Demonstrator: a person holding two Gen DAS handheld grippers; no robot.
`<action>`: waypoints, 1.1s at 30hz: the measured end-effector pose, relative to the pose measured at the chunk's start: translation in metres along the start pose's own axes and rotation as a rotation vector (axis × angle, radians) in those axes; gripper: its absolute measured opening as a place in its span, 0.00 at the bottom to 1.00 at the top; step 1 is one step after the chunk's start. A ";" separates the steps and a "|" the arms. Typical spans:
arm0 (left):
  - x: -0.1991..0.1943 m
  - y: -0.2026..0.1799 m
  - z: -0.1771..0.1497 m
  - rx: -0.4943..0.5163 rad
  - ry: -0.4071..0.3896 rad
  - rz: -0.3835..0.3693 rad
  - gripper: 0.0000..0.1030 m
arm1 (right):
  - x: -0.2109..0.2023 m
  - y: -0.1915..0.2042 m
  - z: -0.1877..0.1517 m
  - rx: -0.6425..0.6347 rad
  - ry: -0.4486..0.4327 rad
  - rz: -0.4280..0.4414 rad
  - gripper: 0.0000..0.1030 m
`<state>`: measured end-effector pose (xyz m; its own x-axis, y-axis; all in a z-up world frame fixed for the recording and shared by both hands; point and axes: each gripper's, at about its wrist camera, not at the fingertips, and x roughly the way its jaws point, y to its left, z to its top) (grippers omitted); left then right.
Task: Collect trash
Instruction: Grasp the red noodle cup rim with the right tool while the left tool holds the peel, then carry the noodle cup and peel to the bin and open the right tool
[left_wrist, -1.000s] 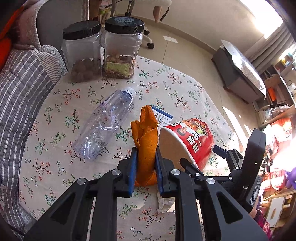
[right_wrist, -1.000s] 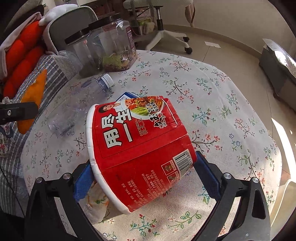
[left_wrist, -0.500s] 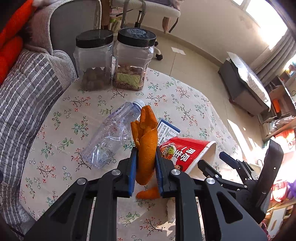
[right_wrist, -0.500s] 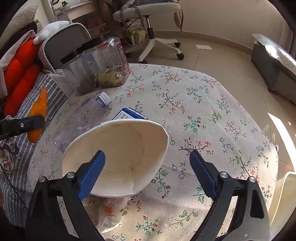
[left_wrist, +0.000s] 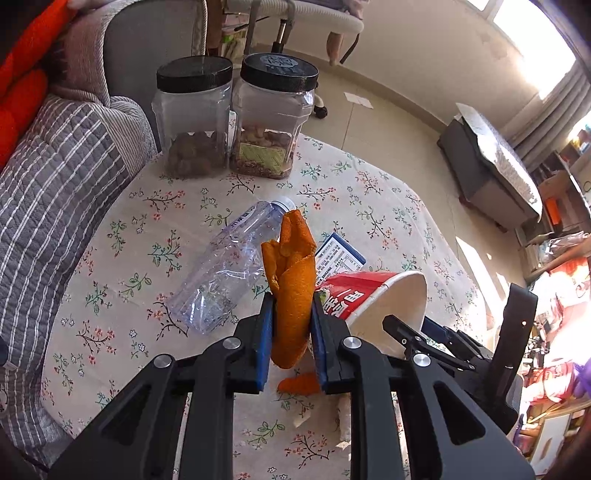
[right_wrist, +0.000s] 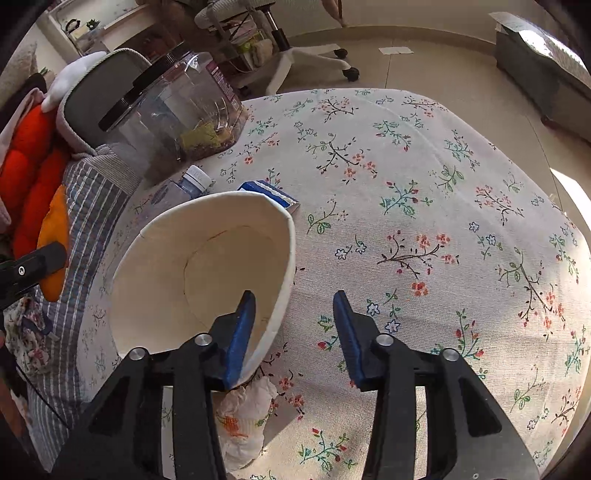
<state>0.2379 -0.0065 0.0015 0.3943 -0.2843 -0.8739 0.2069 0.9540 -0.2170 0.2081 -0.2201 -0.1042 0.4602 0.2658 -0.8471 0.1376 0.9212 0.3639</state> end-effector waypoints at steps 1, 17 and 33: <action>0.000 -0.001 0.000 0.003 0.001 0.001 0.19 | 0.002 0.000 -0.002 0.007 0.009 0.005 0.08; -0.007 -0.004 -0.003 0.033 -0.099 0.103 0.18 | -0.068 0.031 0.008 -0.116 -0.258 -0.095 0.03; -0.057 -0.055 -0.015 0.154 -0.329 0.109 0.18 | -0.156 0.003 0.001 -0.082 -0.431 -0.159 0.03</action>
<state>0.1904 -0.0413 0.0567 0.6830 -0.2214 -0.6961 0.2705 0.9619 -0.0405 0.1374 -0.2595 0.0296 0.7641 -0.0066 -0.6450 0.1740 0.9650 0.1963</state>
